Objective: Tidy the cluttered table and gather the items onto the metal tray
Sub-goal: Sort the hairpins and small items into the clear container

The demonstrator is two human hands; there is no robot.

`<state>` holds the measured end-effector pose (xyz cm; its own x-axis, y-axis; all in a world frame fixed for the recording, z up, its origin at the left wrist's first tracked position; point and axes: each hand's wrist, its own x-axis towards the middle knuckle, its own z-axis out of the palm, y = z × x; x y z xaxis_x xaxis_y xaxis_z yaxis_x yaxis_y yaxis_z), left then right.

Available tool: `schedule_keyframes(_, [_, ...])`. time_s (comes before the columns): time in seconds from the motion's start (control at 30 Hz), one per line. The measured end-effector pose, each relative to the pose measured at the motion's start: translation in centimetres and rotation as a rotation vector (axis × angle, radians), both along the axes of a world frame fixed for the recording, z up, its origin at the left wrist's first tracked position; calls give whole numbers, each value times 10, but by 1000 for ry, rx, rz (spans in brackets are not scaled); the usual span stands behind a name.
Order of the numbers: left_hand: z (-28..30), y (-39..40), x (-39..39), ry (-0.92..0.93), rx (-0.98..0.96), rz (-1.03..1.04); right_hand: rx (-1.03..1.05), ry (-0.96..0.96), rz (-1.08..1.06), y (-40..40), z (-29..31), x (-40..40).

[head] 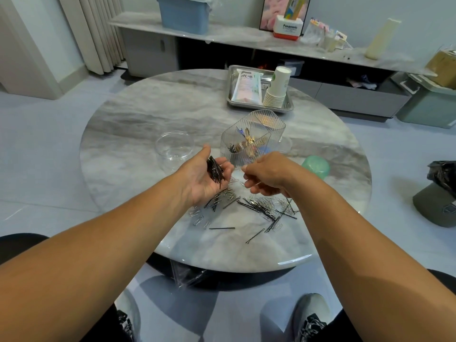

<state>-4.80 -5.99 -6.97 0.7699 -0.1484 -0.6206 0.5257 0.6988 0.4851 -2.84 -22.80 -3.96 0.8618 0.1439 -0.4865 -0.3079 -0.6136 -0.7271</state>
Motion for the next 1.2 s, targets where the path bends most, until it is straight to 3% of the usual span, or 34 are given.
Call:
schedule_keyframes(0.13, [0,11,7,17,111,0,-241,-78,396,-2,-5,-5])
schedule_keyframes(0.23, [-1,24,10,-5,293,-64,-354,-112,545,11,-25,-12])
schedule_keyframes(0.33, [-5,35,7,-69,810,-250,-489,-330,571,16,-44,-13])
schedule_keyframes(0.47, [-17,42,-4,-220,1433,-558,-448,-359,551,13,-52,-8])
schedule_keyframes(0.67, [-15,40,-10,-195,1711,-828,-574,-506,628,12,-60,-7])
schedule_keyframes(0.73, [-12,41,-10,-172,1834,-867,-526,-503,570,11,-58,-7])
schedule_keyframes(0.87, [-14,40,-8,-186,1937,-887,-312,-390,529,14,-41,-8])
schedule_keyframes(1.0, [-18,39,-5,-238,1921,-883,-387,-345,694,29,-39,-23])
schedule_keyframes(1.13, [-20,40,-3,-255,1755,-786,-503,-352,845,37,-45,-35])
schedule_keyframes(1.2, [-17,42,2,-241,1540,-670,-525,-333,869,36,-43,-37])
